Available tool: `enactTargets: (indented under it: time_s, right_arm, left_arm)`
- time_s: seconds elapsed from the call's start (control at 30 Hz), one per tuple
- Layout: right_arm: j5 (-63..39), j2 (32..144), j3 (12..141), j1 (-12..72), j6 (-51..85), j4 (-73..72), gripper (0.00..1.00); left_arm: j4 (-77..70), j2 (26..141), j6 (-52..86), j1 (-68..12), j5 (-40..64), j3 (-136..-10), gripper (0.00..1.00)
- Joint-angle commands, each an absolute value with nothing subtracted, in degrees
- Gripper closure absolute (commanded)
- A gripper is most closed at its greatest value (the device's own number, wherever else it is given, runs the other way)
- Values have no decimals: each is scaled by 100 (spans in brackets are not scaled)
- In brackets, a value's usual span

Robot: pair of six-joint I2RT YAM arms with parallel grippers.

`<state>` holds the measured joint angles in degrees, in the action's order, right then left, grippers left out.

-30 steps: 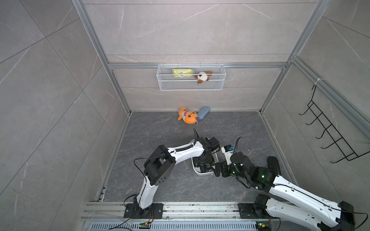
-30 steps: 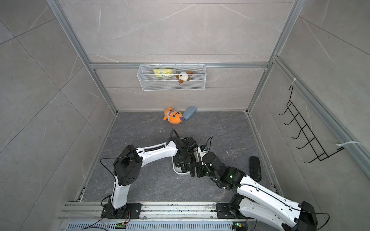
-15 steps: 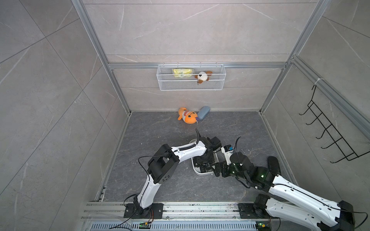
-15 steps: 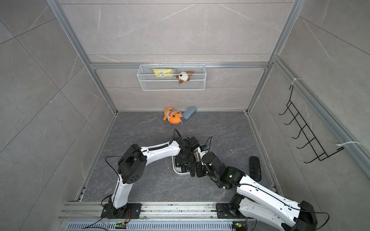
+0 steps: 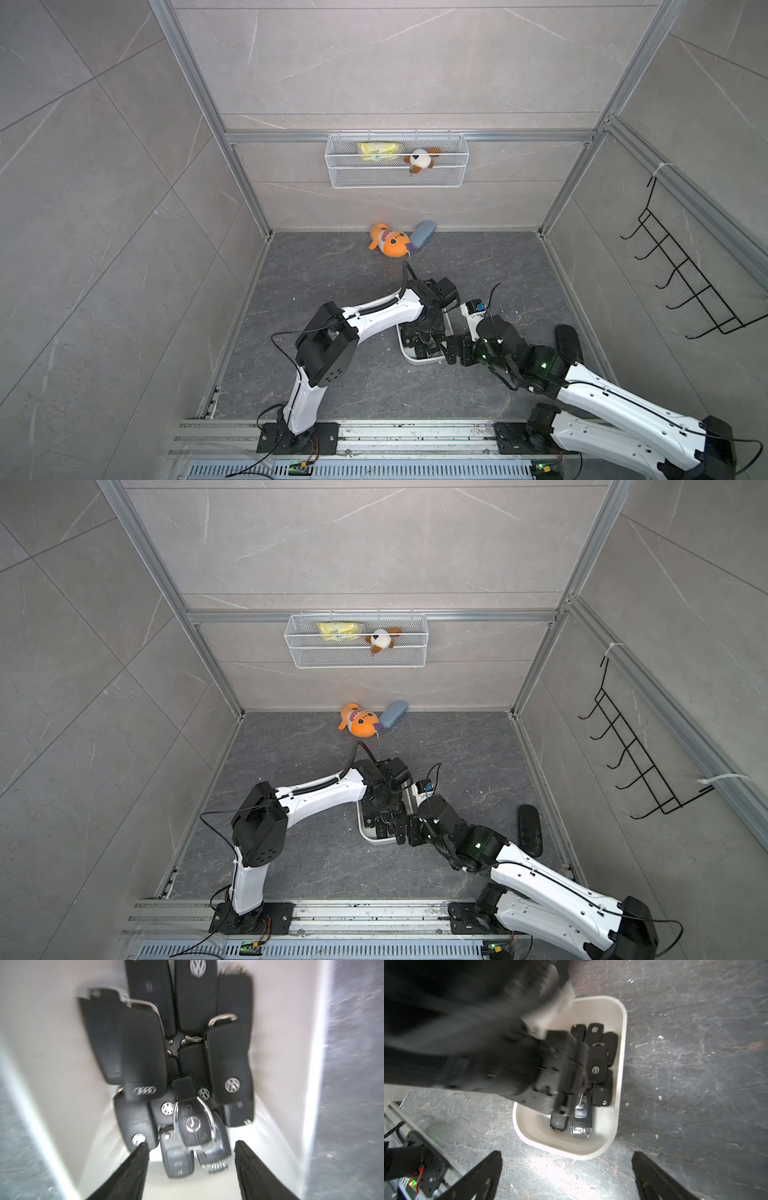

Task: Place the car key into the storage box
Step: Place the car key in the storage box, then reset both arms

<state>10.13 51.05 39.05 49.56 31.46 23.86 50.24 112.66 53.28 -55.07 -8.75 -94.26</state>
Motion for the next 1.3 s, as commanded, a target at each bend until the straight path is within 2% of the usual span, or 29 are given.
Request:
enactTargets:
  time_s: [0.0, 0.17, 0.33, 0.47, 0.57, 0.77, 0.83, 0.97, 1.07, 1.27]
  right_arm:
    - [1785, 5040, 4153, 4971, 3069, 2318, 0]
    - [2607, 4728, 3957, 4968, 2845, 1567, 0]
    - [3528, 4835, 3792, 4973, 2465, 920, 0]
    - [4374, 5416, 4108, 4974, 1980, 1157, 0]
    - [5020, 5781, 4165, 4958, 1774, 1061, 0]
    - [5737, 6253, 3259, 4731, -173, -1369, 0]
    - [5808, 6451, 3126, 4467, -120, -1723, 0]
    - [5162, 6736, 2813, 3663, 92, -2099, 0]
    - [4870, 7106, 2887, 3136, -153, -2260, 0]
    - [4275, 8083, 2524, 2267, -396, -3851, 0]
  left_arm:
    - [5287, 10420, 4956, -5197, -1245, -9382, 21]
    - [5274, 9446, 4652, -4615, -1640, -8816, 0]
    - [4882, 8250, 4282, -3886, -2159, -7810, 0]
    - [4163, 7239, 3883, -3309, -2670, -6681, 0]
    - [3695, 6594, 3511, -3035, -3556, -5860, 0]
    - [2336, 5678, 2334, -1917, -3622, -4116, 0]
    - [1767, 5611, 1982, -1511, -3651, -3656, 0]
    - [623, 5952, 1686, -822, -3660, -3028, 0]
    - [157, 6691, 1645, -406, -3389, -3060, 0]
    - [-1186, 8128, 1229, -224, -3141, -3411, 0]
